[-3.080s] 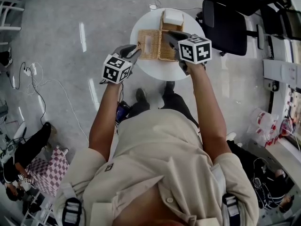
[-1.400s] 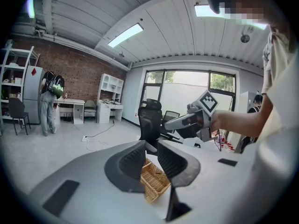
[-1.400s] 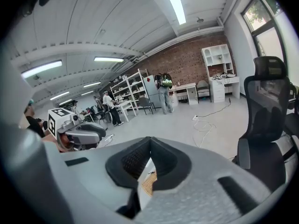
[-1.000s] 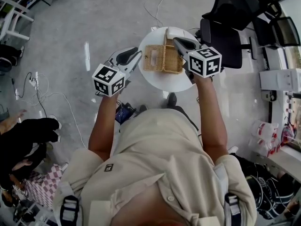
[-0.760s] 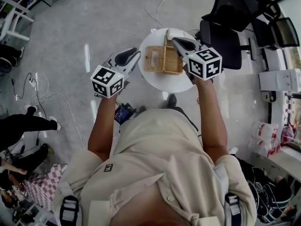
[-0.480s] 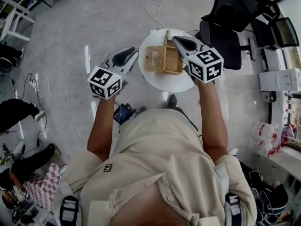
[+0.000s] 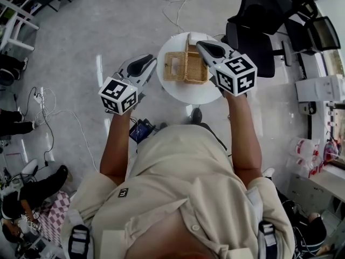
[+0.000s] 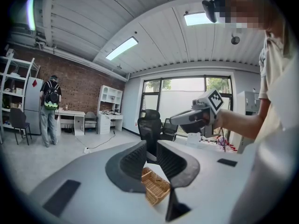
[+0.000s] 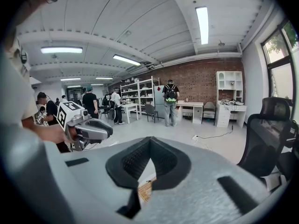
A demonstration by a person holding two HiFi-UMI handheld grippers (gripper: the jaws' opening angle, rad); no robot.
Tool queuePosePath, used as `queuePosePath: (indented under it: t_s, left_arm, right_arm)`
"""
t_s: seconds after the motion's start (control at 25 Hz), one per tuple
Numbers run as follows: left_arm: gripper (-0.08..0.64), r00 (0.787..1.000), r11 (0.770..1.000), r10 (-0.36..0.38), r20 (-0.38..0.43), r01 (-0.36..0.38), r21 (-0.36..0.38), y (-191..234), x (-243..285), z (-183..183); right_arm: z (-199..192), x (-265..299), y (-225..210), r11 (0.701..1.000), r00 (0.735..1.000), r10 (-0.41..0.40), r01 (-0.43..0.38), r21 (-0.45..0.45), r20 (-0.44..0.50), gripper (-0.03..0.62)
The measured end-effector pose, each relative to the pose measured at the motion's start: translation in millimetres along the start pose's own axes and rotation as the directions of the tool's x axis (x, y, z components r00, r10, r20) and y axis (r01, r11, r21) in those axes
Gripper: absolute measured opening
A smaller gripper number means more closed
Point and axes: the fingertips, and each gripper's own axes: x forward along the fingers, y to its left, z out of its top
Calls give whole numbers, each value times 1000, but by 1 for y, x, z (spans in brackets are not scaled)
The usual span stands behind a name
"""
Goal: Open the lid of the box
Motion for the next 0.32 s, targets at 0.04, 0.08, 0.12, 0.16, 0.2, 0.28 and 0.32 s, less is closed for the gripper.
queuePosePath:
  t_s: [0.04, 0.08, 0.12, 0.16, 0.2, 0.28, 0.32]
  left_arm:
    - [63, 1000, 1000, -1, -1, 1, 1, -2, 0, 0]
    - [63, 1000, 1000, -1, -1, 1, 2, -3, 0, 0]
    - [63, 1000, 1000, -1, -1, 1, 3, -5, -1, -1]
    - [63, 1000, 1000, -1, 0, 1, 4, -6, -2, -2]
    - [63, 1000, 1000, -1, 0, 1, 4, -8, -3, -3]
    - [63, 1000, 1000, 1, 0, -1, 4, -10, -5, -6]
    - [63, 1000, 1000, 2, 0, -2, 4, -11, -6, -7]
  right_arm:
    - [-1, -2, 0, 1000, 1000, 0, 0, 0, -1, -9]
    - [-1, -3, 0, 1000, 1000, -1, 1, -2, -1, -10]
    - [-3, -5, 1, 1000, 1000, -1, 1, -3, -2, -10]
    - [-4, -6, 3, 1000, 1000, 0, 0, -5, -2, -10]
    - [-5, -7, 4, 1000, 1000, 0, 0, -6, -3, -9]
    - [-8, -9, 7, 1000, 1000, 0, 0, -9, -5, -10]
    - [-9, -10, 8, 1000, 1000, 1, -1, -11, -6, -9]
